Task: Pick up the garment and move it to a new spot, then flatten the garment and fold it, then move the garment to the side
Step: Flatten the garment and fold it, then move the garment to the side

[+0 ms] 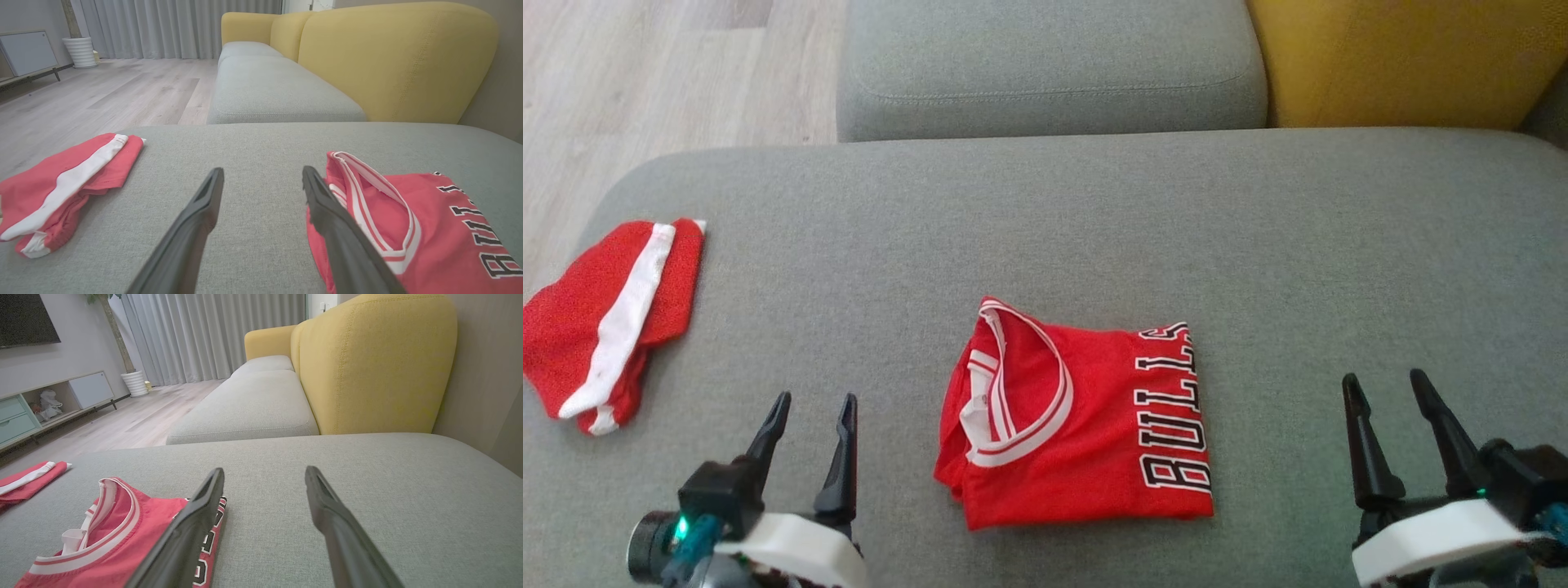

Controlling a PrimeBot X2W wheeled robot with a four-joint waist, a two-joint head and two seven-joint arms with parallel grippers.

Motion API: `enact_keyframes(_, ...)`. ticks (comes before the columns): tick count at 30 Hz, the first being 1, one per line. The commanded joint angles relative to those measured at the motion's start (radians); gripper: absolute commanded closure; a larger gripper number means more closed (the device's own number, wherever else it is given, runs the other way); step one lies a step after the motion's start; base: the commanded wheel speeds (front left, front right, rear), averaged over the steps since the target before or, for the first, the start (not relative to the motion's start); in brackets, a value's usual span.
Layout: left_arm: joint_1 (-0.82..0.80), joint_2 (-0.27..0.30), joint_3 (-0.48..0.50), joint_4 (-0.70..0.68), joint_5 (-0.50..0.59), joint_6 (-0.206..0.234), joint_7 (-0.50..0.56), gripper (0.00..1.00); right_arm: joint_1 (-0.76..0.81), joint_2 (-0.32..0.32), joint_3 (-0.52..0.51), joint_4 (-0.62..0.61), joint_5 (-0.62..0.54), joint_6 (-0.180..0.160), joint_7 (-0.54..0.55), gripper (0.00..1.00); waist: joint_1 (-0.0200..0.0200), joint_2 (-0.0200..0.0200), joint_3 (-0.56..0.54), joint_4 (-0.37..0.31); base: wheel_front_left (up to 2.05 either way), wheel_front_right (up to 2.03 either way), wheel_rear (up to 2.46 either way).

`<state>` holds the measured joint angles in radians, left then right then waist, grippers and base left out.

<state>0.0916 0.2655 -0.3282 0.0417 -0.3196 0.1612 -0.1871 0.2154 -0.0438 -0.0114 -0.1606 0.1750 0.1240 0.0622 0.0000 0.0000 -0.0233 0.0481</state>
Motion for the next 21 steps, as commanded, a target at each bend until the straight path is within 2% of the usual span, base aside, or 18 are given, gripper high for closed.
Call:
enact_keyframes(1, -0.03, 0.023, 0.035, -0.035, 0.005, 0.01, -0.002, 0.0, -0.026, -0.007, 0.023, -0.043, 0.001, 0.007, 0.002, 0.0, 0.0, 0.0, -0.002, -0.002, 0.0, 0.0, 0.0)
enact_keyframes(21, -0.018, 0.047, 0.027, -0.053, 0.024, 0.045, 0.01, 0.0, -0.021, -0.006, 0.021, -0.04, 0.008, 0.007, 0.001, 0.0, 0.0, 0.0, 0.0, 0.003, 0.0, 0.0, 0.0)
